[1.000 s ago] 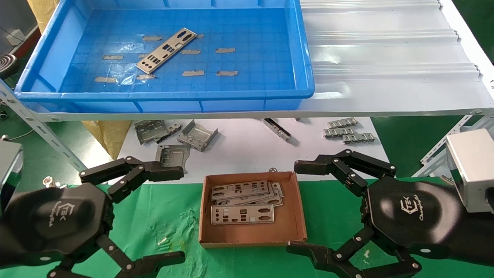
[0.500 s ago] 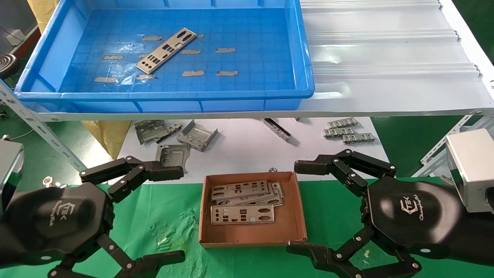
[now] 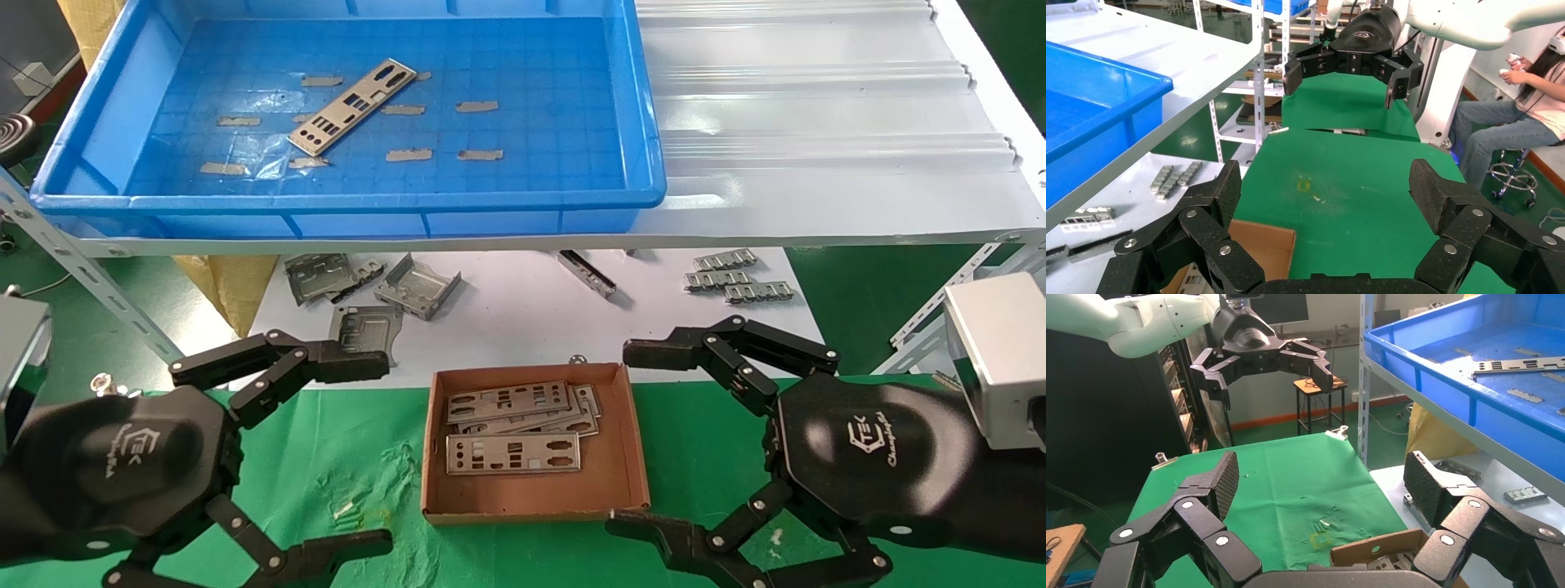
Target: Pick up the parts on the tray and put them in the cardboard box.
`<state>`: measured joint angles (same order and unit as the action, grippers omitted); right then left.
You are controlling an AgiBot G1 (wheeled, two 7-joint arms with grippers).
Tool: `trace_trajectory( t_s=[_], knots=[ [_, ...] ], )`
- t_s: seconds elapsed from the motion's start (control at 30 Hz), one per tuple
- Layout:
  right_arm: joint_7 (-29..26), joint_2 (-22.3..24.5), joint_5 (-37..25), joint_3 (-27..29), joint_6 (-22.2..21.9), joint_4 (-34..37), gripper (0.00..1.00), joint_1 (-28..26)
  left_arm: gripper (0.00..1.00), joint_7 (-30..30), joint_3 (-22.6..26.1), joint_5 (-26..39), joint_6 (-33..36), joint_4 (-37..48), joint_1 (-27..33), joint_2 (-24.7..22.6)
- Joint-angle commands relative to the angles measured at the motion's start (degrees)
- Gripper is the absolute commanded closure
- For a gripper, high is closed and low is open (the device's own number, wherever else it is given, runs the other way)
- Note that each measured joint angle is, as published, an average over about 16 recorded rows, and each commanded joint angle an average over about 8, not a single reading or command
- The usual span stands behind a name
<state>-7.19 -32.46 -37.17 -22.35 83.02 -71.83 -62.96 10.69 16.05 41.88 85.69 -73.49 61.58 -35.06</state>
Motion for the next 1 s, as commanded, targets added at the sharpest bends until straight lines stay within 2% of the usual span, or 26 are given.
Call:
trace_trajectory(
  t_s=[0.03, 1.0],
  knots=[
    [0.0, 0.0, 0.0, 0.0, 0.0, 0.0, 0.00, 0.0, 0.00, 0.0, 0.0, 0.0, 0.0, 0.0, 0.0, 0.0],
    [0.0, 0.0, 0.0, 0.0, 0.0, 0.0, 0.00, 0.0, 0.00, 0.0, 0.0, 0.0, 0.0, 0.0, 0.0, 0.0]
  ],
)
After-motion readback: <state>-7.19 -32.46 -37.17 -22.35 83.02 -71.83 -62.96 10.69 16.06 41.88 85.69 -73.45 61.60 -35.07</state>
